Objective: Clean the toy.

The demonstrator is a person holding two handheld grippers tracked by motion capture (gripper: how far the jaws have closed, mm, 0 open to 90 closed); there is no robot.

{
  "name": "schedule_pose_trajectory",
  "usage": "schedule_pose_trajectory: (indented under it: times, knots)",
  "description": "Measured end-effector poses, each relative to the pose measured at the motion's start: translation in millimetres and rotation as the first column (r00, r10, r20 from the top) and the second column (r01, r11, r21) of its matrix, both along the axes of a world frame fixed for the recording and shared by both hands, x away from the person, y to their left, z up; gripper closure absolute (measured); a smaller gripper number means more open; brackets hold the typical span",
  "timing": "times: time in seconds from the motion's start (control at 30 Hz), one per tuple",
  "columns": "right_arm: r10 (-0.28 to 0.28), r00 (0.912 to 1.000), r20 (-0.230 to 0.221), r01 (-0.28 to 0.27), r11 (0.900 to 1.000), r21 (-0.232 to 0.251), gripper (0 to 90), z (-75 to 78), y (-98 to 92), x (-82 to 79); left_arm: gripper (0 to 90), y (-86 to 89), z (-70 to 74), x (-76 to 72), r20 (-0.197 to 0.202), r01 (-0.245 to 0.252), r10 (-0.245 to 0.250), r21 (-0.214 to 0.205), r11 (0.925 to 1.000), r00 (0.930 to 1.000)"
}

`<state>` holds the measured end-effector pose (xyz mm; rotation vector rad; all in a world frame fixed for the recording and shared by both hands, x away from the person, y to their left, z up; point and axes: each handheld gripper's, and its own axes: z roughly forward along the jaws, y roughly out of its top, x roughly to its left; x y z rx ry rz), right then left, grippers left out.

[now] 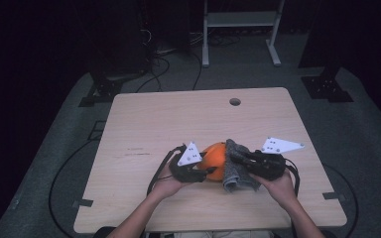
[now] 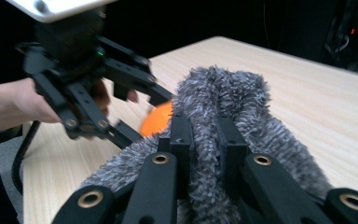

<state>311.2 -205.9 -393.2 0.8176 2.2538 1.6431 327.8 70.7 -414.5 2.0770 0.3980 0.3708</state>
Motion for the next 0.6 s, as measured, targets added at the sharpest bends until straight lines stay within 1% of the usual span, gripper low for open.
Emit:
schedule_pose_trajectory:
  times: [0.07, 0.1, 0.13, 0.17, 0.2, 0.27, 0.3, 0.33, 0.37, 0.4, 0.43, 0.47, 0.53, 0.57, 0.6]
  knots:
    - [0.002, 0.9997, -0.025, -0.003, 0.9997, -0.025, 79.3, -6.1, 0.9, 3.5, 43.6, 1.3, -4.6, 1.3, -0.023, 0.016, -0.016, 0.001, 0.9999, 0.9996]
    - [0.007, 0.9991, -0.041, -0.009, 0.9994, -0.034, 79.2, -10.0, 1.4, 4.3, 41.5, 1.6, -6.7, 1.2, -0.029, 0.029, -0.030, -0.014, 0.9995, 0.9991]
    - [0.008, 0.9987, -0.050, -0.010, 0.9996, -0.026, 79.2, -13.2, 0.7, 4.3, 38.3, 1.5, -7.2, 1.7, -0.043, 0.042, -0.043, -0.015, 0.9990, 0.9981]
    - [0.008, 0.9982, -0.059, -0.010, 0.9998, -0.018, 79.3, -15.1, -1.1, 4.0, 34.4, 1.6, -6.9, 2.7, -0.061, 0.055, -0.057, -0.024, 0.9982, 0.9965]
    - [0.009, 0.9978, -0.066, -0.010, 0.9999, -0.014, 79.2, -16.8, -3.1, 3.8, 31.3, 3.7, -5.3, 4.2, -0.084, 0.065, -0.070, -0.053, 0.9964, 0.9941]
    - [0.003, 0.9968, -0.079, -0.006, 0.9993, -0.037, 79.2, -21.5, -6.4, 2.3, 30.3, 8.9, -2.6, 7.5, -0.120, 0.086, -0.102, -0.137, 0.9868, 0.9875]
    - [0.005, 0.9954, -0.096, -0.008, 0.9995, -0.031, 79.2, -25.1, -9.5, 1.1, 28.8, 9.4, -2.9, 8.6, -0.127, 0.071, -0.092, -0.156, 0.9852, 0.9877]
    - [0.006, 0.9945, -0.105, -0.009, 0.9996, -0.029, 79.1, -27.6, -11.6, -0.5, 26.6, 8.7, -4.0, 9.8, -0.129, 0.055, -0.076, -0.161, 0.9855, 0.9888]
    - [0.006, 0.9940, -0.109, -0.009, 0.9994, -0.033, 79.1, -28.9, -12.7, -2.1, 26.2, 7.2, -6.5, 11.8, -0.140, 0.030, -0.051, -0.149, 0.9883, 0.9889]
    - [0.007, 0.9940, -0.109, -0.012, 0.9989, -0.045, 79.1, -30.4, -15.0, -4.6, 26.4, 6.1, -8.3, 13.1, -0.153, 0.019, -0.041, -0.142, 0.9897, 0.9874]
    - [0.008, 0.9940, -0.109, -0.014, 0.9987, -0.049, 79.1, -31.1, -16.5, -6.1, 26.5, 5.0, -10.9, 14.6, -0.181, 0.016, -0.043, -0.147, 0.9890, 0.9826]
    - [0.010, 0.9935, -0.114, -0.017, 0.9981, -0.059, 79.0, -31.5, -18.6, -8.2, 29.1, 4.1, -13.4, 13.9, -0.196, 0.020, -0.051, -0.156, 0.9876, 0.9794]
    - [0.009, 0.9939, -0.110, -0.018, 0.9969, -0.076, 78.9, -30.4, -23.8, -12.2, 32.7, -0.9, -16.4, 8.6, -0.184, 0.029, -0.051, -0.123, 0.9920, 0.9816]
    - [0.007, 0.9938, -0.111, -0.015, 0.9976, -0.068, 78.9, -28.8, -25.5, -13.2, 33.3, -3.1, -17.1, 5.3, -0.185, 0.039, -0.057, -0.100, 0.9942, 0.9812]
    - [-0.003, 0.9954, -0.096, -0.002, 0.9986, -0.053, 78.9, -25.2, -27.6, -14.3, 33.4, -4.1, -17.6, 3.3, -0.190, 0.050, -0.066, -0.091, 0.9946, 0.9796]
